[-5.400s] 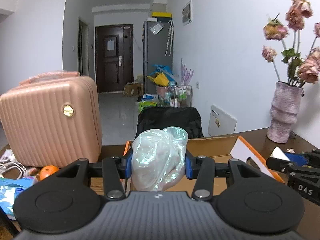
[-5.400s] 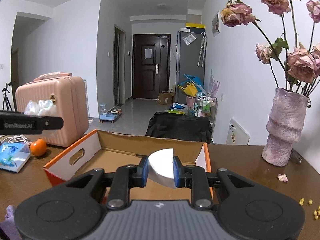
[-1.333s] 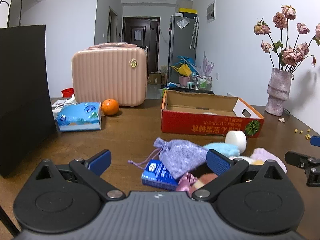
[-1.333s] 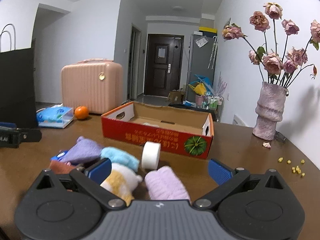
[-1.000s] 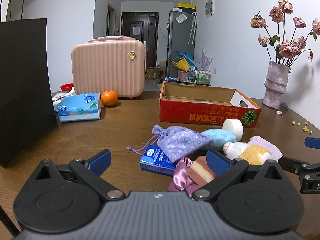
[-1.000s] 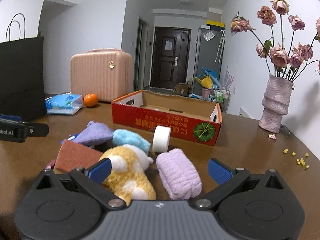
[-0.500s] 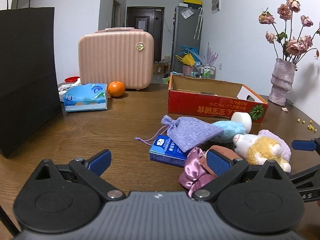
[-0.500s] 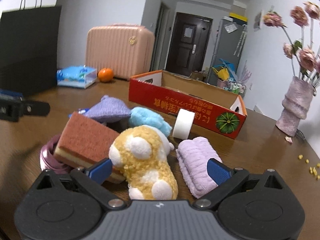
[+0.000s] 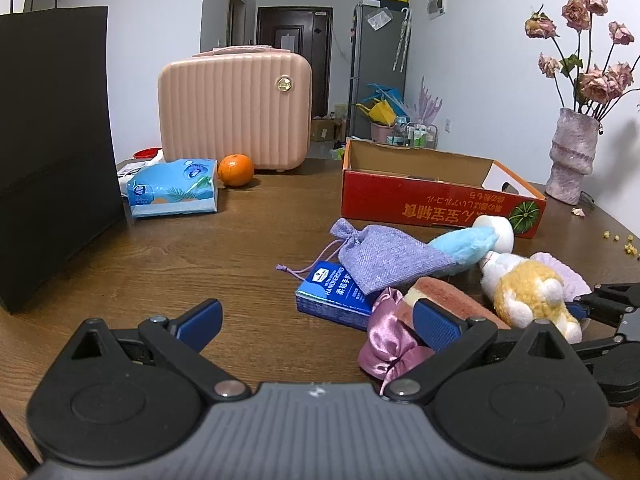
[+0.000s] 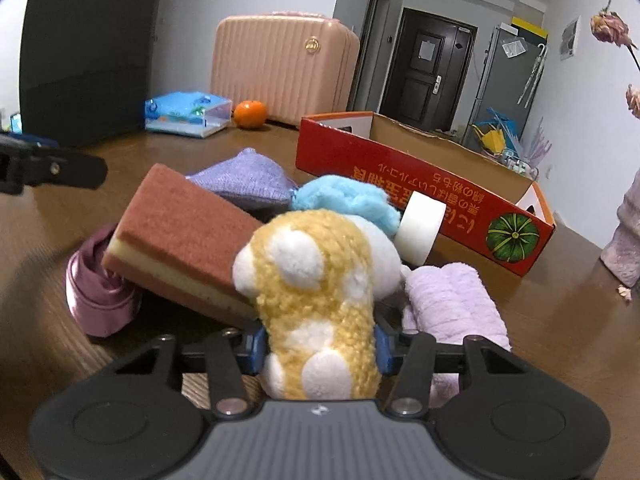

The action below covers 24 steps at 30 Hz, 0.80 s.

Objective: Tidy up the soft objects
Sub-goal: 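Grasp the yellow-white plush toy with the right gripper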

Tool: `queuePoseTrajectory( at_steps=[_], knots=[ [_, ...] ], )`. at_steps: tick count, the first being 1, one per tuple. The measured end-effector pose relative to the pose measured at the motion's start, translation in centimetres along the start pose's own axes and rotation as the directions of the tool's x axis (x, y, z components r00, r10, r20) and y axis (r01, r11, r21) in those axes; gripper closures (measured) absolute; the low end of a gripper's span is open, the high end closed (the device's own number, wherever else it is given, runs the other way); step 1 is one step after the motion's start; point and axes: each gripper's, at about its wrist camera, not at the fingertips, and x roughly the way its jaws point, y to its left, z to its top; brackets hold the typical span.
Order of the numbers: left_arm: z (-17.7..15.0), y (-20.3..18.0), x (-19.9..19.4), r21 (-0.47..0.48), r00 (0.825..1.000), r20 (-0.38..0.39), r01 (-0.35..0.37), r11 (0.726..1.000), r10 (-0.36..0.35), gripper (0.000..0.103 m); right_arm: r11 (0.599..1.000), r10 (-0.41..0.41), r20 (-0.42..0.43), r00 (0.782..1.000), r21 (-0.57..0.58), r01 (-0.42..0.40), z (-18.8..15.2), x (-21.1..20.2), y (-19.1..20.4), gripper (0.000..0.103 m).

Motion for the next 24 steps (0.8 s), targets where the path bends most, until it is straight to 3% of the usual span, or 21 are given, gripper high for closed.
queuePoseTrajectory(
  at_steps=[10, 17, 24],
  knots=[
    [0.5, -0.9, 0.4, 0.009, 1.0, 0.002, 0.007, 1.0, -0.007, 0.0, 0.998, 0.01, 0.068, 0.998, 0.064, -0.014, -0.3, -1.1, -1.0, 0.059],
    [1.1, -2.5, 0.4, 0.051, 0.999, 0.003, 0.038, 0.998, -0.038, 0.0, 0.989, -0.027, 0.187, 0.982, 0.15, -0.001, -0.5, -3.8, -2.2, 0.058],
    [1.5, -4.4, 0.2, 0.111, 0.996, 0.0, 0.083, 0.99, -0.084, 0.0, 0.968, -0.075, 0.236, 0.969, 0.251, 0.014, -0.9, -5.0, -4.3, 0.058]
  ],
)
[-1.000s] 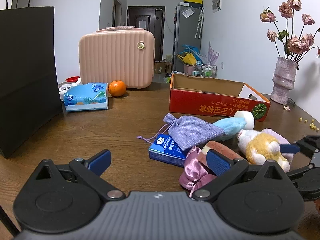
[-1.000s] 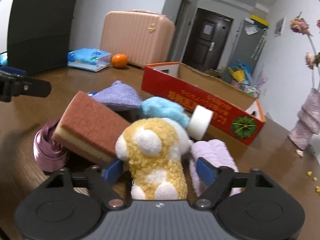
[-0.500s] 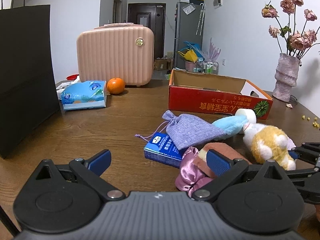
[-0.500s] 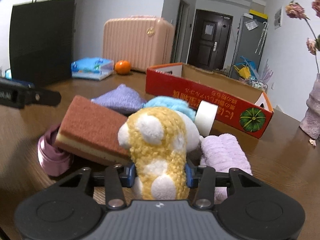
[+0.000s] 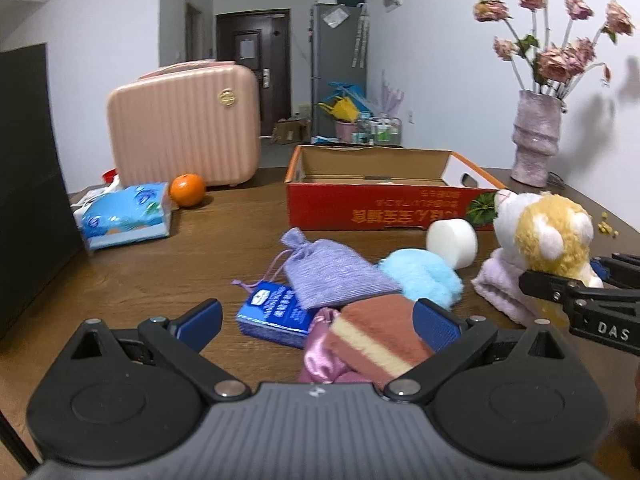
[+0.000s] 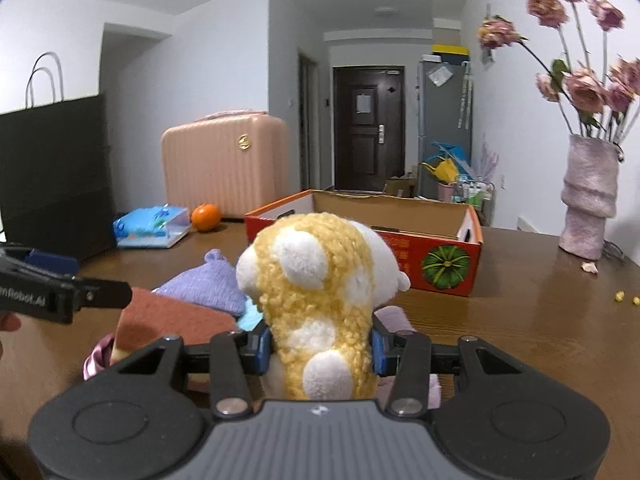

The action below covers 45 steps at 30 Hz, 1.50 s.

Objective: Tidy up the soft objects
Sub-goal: 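Grasp the brown-and-cream sponge with the left gripper while the right gripper holds the plush toy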

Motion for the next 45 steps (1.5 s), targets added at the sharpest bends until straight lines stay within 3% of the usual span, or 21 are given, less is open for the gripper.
queuePoseTrajectory(
  at_steps=[8, 18, 33, 44, 45],
  knots=[
    [-0.4, -2.0, 0.8, 0.111, 0.998, -0.039, 0.055, 0.992, -0.051, 0.0, 0.999, -0.02, 0.007, 1.0, 0.033, 0.019, -0.2, -0.3, -0.8, 0.058],
    [-1.3, -3.6, 2.2, 0.226, 0.997, -0.066, 0.059, 0.972, -0.045, 0.0, 0.998, -0.036, 0.008, 0.999, 0.059, 0.035, -1.0, -1.2, -1.1, 0.058],
    [-1.4, -5.6, 5.3, 0.295, 0.994, -0.098, 0.077, 0.953, -0.05, 0.0, 0.996, -0.048, -0.015, 0.999, 0.076, 0.049, -1.2, -1.0, -1.5, 0.058],
    [-1.8, -5.6, 5.7, 0.283, 0.997, -0.043, 0.072, 0.956, -0.062, 0.0, 0.996, -0.047, -0.028, 0.998, 0.075, 0.049, -1.4, -0.6, -1.5, 0.058],
    [-1.8, -5.6, 5.8, 0.282, 0.997, -0.043, 0.074, 0.956, -0.065, 0.004, 0.996, -0.048, -0.03, 0.998, 0.073, 0.05, -1.4, -0.5, -1.5, 0.058]
  ],
)
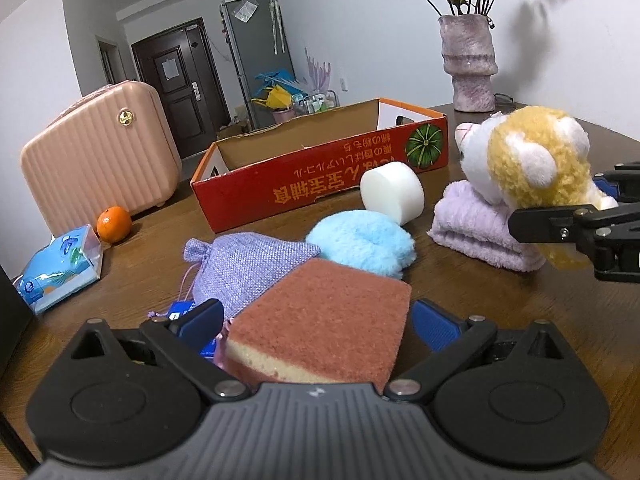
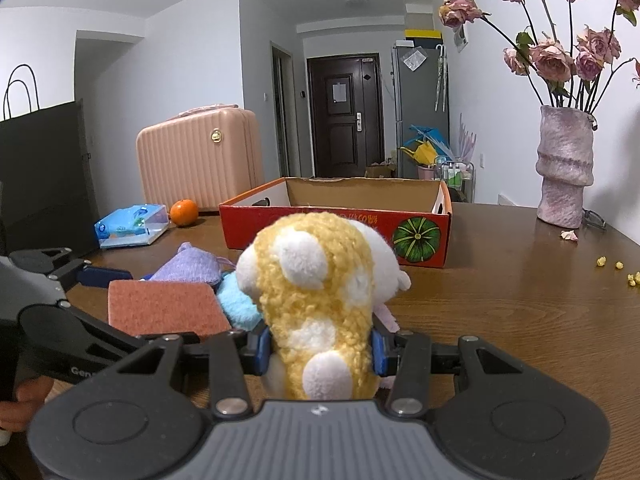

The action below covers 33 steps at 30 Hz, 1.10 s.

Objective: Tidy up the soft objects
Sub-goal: 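Grasp the brown-and-cream sponge with the left gripper while the right gripper holds the plush toy, then carry the sponge and plush toy with both grippers toward the red box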

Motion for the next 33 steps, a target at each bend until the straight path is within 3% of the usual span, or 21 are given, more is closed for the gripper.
queuePoseTrajectory(
  at_steps=[3, 13, 33],
  knots=[
    [-0.1, 0.0, 0.1, -0.006, 1.0, 0.002, 0.023, 1.0, -0.023, 0.016, 1.0, -0.003, -0.003, 1.0, -0.004, 0.003, -0.1, 0.1, 0.2, 0.058],
    [-0.2, 0.3, -1.0, -0.028, 0.997, 0.061, 0.051, 0.998, -0.049, 0.019, 1.0, -0.017, -0.006, 1.0, -0.009, 0.017, -0.1, 0.3, 0.3, 0.058],
    [0.3, 1.2, -4.2, -0.092, 0.983, 0.18, 0.034, 0.995, -0.017, 0.019, 1.0, -0.02, 0.025, 0.999, -0.009, 0.02, 0.0, -0.4, 0.4, 0.058]
  ],
)
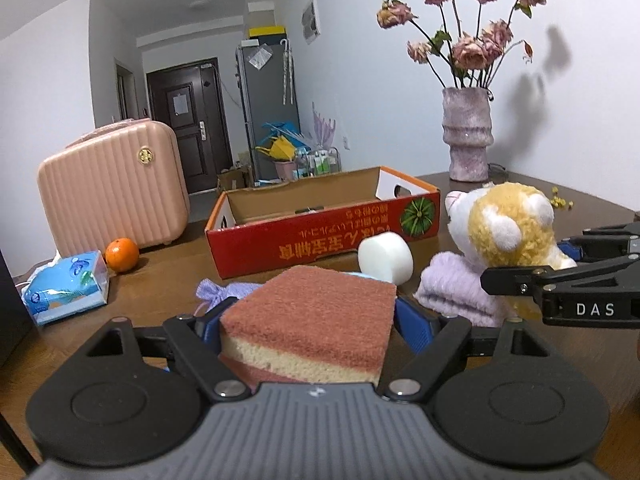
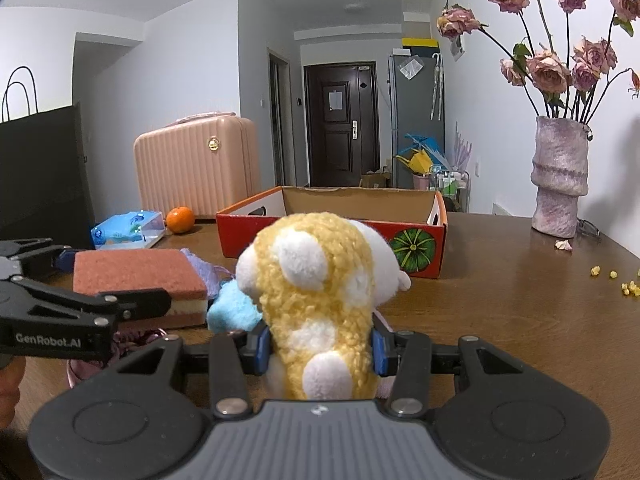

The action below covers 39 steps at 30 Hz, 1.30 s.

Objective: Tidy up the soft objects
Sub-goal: 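Carry the sponge and plush toy with both grippers toward the red box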

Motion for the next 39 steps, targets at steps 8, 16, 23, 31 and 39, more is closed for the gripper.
queuePoseTrajectory(
  at_steps=[8, 16, 23, 31, 39],
  knots=[
    [1.1, 0.3, -0.3, -0.025, 0.999, 0.037, -0.01, 1.0, 0.011, 0.019, 1.0, -0.006, 0.026, 1.0, -0.01, 0.007, 0.8, -0.4, 0.0, 0.058],
    [2.6, 0.6, -0.4, -0.03, 0.997, 0.074, -0.017, 0.999, 0.019, 0.019, 0.999, -0.02, 0.047, 0.999, -0.025, 0.021, 2.0, -0.3, -0.2, 0.058],
    [3.7, 1.1, -0.1, -0.025, 0.995, 0.1, -0.021, 0.999, 0.024, 0.019, 0.999, -0.028, 0.06, 0.998, -0.042, 0.031, 2.9, 0.2, -0.3, 0.058],
    [5.0, 1.7, 0.8, -0.038, 0.992, 0.123, -0.021, 0.999, 0.026, 0.019, 0.997, -0.043, 0.071, 0.997, -0.055, 0.047, 4.3, 1.3, -0.4, 0.058],
    [6.6, 2.7, 2.2, -0.052, 0.988, 0.153, -0.029, 0.998, 0.037, 0.019, 0.996, -0.052, 0.088, 0.995, -0.062, 0.058, 6.0, 2.8, -0.7, 0.058]
  ],
)
